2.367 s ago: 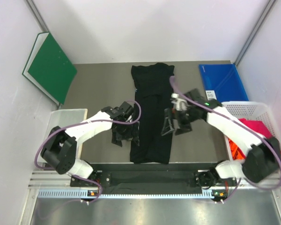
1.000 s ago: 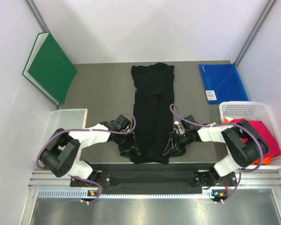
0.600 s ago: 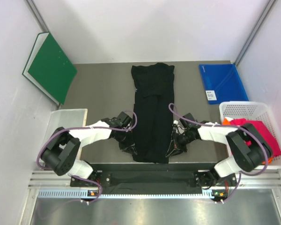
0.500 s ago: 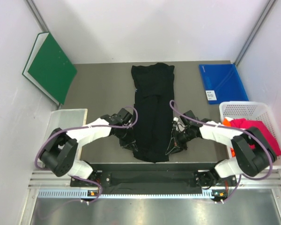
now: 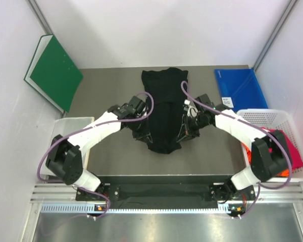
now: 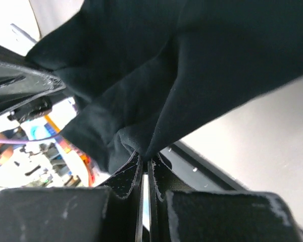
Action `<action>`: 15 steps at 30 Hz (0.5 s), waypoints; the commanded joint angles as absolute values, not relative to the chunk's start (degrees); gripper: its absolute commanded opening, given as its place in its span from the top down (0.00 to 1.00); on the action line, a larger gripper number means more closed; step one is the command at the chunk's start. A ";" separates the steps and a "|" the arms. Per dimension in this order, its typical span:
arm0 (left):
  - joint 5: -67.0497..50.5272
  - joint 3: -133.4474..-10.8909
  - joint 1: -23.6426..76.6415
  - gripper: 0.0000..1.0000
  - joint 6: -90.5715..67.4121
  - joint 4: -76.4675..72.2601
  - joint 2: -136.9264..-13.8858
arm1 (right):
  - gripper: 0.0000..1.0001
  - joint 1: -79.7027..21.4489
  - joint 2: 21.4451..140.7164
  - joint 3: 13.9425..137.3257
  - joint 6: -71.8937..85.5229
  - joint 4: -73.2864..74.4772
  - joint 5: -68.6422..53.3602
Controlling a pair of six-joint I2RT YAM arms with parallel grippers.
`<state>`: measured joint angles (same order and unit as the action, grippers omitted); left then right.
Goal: Fold and stack the t-shirts
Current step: Fold the folded rectangular tshirt in 1/3 of the way
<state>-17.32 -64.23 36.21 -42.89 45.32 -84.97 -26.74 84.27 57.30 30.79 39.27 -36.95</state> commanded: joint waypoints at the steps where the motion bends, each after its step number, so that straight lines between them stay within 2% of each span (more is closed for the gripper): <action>1: -16.17 -72.40 34.28 1.00 -37.63 47.46 -88.76 | 1.00 -24.79 89.38 65.72 24.00 42.09 -34.11; 15: -20.47 -89.55 25.49 0.99 -32.17 45.88 -106.07 | 1.00 -18.55 107.38 85.07 18.63 42.19 -34.89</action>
<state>-18.17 -84.40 26.94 -34.70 46.94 -102.52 -19.88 102.89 78.87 21.02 42.87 -34.30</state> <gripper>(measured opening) 0.017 0.011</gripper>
